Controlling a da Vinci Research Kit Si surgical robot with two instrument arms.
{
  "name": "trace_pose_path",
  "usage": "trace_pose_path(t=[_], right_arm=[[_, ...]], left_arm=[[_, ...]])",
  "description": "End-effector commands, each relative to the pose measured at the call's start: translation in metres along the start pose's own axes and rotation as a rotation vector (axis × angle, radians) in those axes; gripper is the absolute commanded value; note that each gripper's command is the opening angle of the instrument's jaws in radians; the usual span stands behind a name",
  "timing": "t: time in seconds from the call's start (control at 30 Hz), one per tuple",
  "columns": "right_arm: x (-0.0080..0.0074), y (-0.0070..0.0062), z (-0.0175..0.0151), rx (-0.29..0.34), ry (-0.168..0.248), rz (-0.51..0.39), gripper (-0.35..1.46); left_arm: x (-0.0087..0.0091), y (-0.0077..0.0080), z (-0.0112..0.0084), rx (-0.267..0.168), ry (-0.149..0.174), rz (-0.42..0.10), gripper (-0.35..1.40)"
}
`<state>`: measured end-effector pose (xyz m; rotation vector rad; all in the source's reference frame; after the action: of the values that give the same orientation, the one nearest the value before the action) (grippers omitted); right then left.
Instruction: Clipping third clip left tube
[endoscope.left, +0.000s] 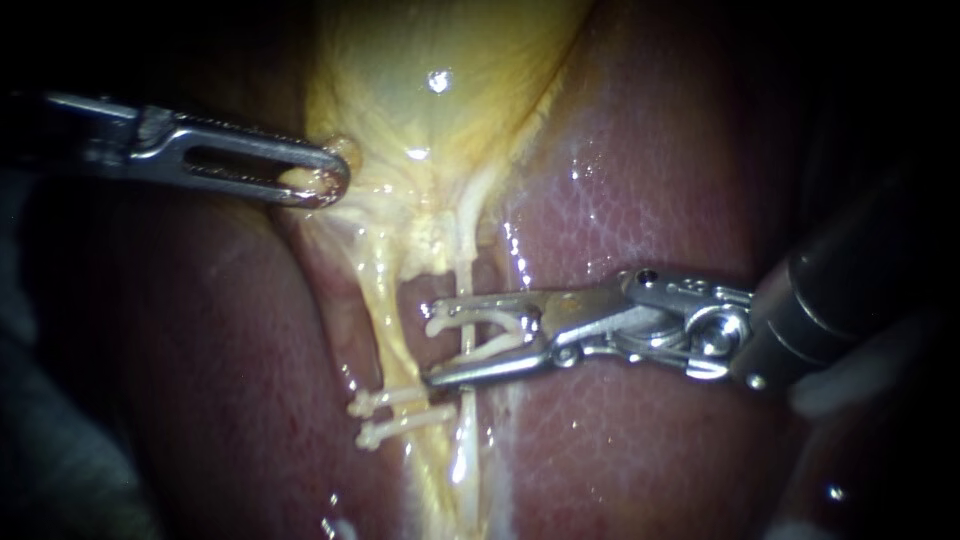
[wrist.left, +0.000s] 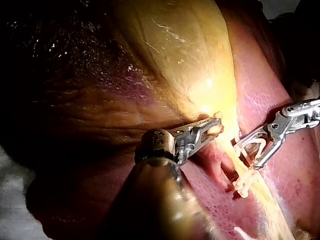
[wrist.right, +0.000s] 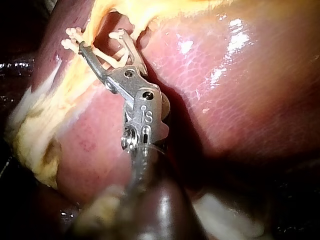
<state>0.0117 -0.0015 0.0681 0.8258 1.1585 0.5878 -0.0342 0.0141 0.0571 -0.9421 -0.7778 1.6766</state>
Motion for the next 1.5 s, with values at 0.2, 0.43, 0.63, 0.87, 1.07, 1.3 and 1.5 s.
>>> trace_pose_path(t=[0.2, 0.43, 0.63, 0.87, 1.07, 1.3, 1.5], right_arm=[[-0.0001, 0.0005, 0.0004, 0.088, 0.016, 0.015, 0.5], [0.0008, 0.0012, 0.0028, 0.109, 0.027, 0.025, 0.5], [0.001, 0.0015, 0.005, 0.121, 0.037, 0.035, 0.5], [0.0014, 0.001, 0.0064, 0.169, 0.064, 0.047, 0.5], [0.0018, 0.001, 0.0075, 0.179, 0.08, 0.053, 0.5], [0.0025, 0.0007, 0.0078, 0.2, 0.101, 0.059, 0.5], [0.0042, -0.0008, 0.007, 0.238, 0.127, 0.065, 0.49]], left_arm=[[0.0, 0.0, 0.0, 0.0, 0.0, 0.0, -0.35], [0.0, 0.0, 0.0001, 0.0, 0.0, 0.0, -0.35], [0.0, 0.0, 0.0, 0.0, 0.0, 0.0, -0.35], [0.0, 0.0, 0.0, 0.0, 0.0, 0.0, -0.35], [0.0, 0.0, 0.0, 0.0, 0.0, 0.0, -0.35], [0.0, 0.0, 0.0, 0.0, 0.0, 0.0, -0.35], [0.0, 0.0, 0.0, 0.0, 0.0, 0.0, -0.35]])
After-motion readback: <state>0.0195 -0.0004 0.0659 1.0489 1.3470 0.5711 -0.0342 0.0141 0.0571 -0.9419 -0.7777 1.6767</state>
